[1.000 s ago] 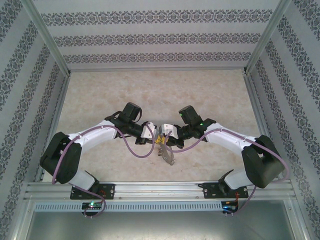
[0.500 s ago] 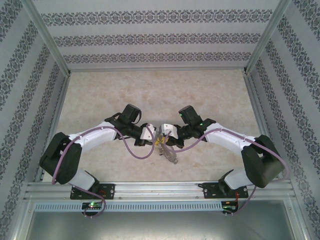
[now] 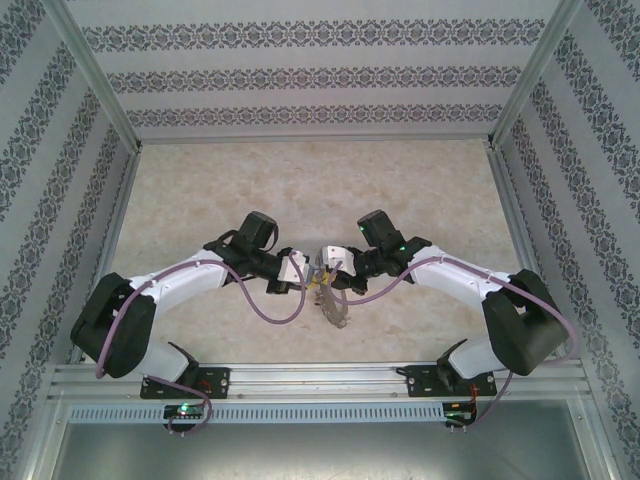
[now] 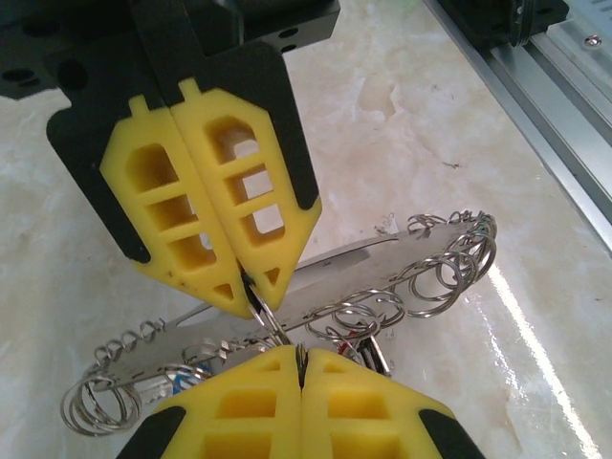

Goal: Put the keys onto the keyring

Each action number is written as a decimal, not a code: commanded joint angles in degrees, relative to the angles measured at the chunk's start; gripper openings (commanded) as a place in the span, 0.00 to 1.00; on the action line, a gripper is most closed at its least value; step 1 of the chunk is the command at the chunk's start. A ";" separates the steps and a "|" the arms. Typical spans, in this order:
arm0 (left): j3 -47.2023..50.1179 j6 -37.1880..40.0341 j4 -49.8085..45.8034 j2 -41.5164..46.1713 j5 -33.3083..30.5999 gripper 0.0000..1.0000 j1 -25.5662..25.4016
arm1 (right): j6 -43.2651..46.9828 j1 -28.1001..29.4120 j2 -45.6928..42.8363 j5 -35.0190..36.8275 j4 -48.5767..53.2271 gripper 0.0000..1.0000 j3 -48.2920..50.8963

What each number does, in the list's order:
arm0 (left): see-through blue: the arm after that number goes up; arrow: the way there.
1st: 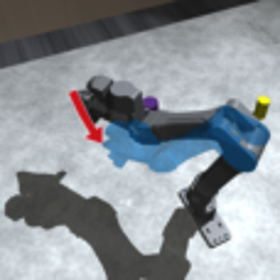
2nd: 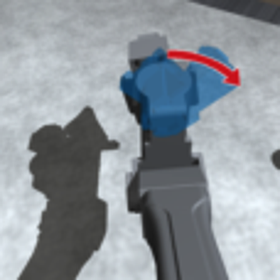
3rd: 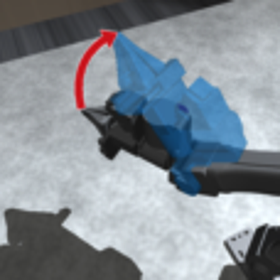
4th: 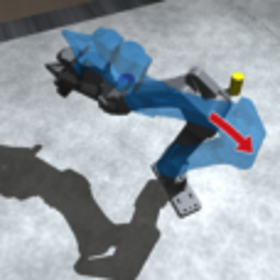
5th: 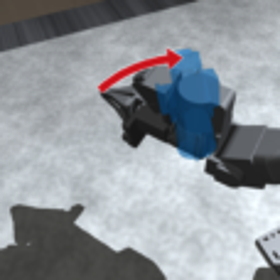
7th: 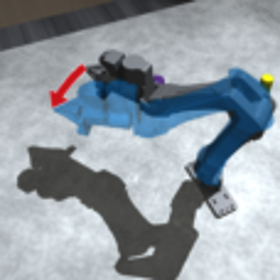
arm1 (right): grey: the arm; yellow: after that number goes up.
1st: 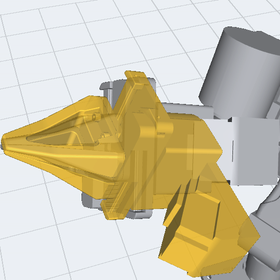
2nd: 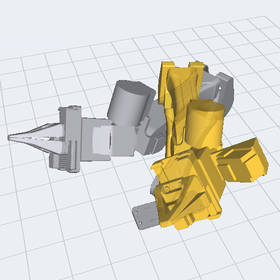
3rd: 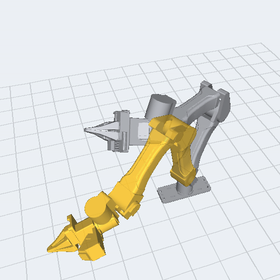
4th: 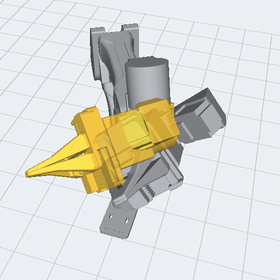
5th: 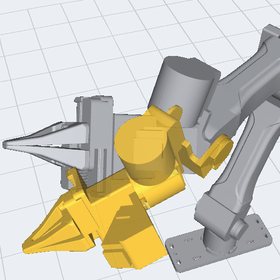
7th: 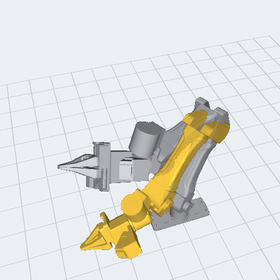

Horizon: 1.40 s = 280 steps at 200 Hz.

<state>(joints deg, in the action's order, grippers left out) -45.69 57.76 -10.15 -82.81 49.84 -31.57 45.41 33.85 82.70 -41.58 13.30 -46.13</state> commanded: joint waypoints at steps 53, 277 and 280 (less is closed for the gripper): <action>0.35 -2.13 2.35 2.75 -2.05 0.00 -1.12 | 3.02 1.74 1.98 -3.21 2.20 0.00 -2.57; -2.73 3.12 -3.56 1.20 3.38 0.00 -1.65 | 2.98 2.05 2.43 -3.51 0.99 0.00 -2.83; -2.84 3.29 -3.86 1.09 3.60 0.00 -1.65 | 3.00 2.02 2.40 -3.51 0.90 0.00 -2.76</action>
<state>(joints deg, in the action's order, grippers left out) -47.27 59.00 -11.60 -82.89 49.71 -32.29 48.36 36.12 84.86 -41.98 15.77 -47.64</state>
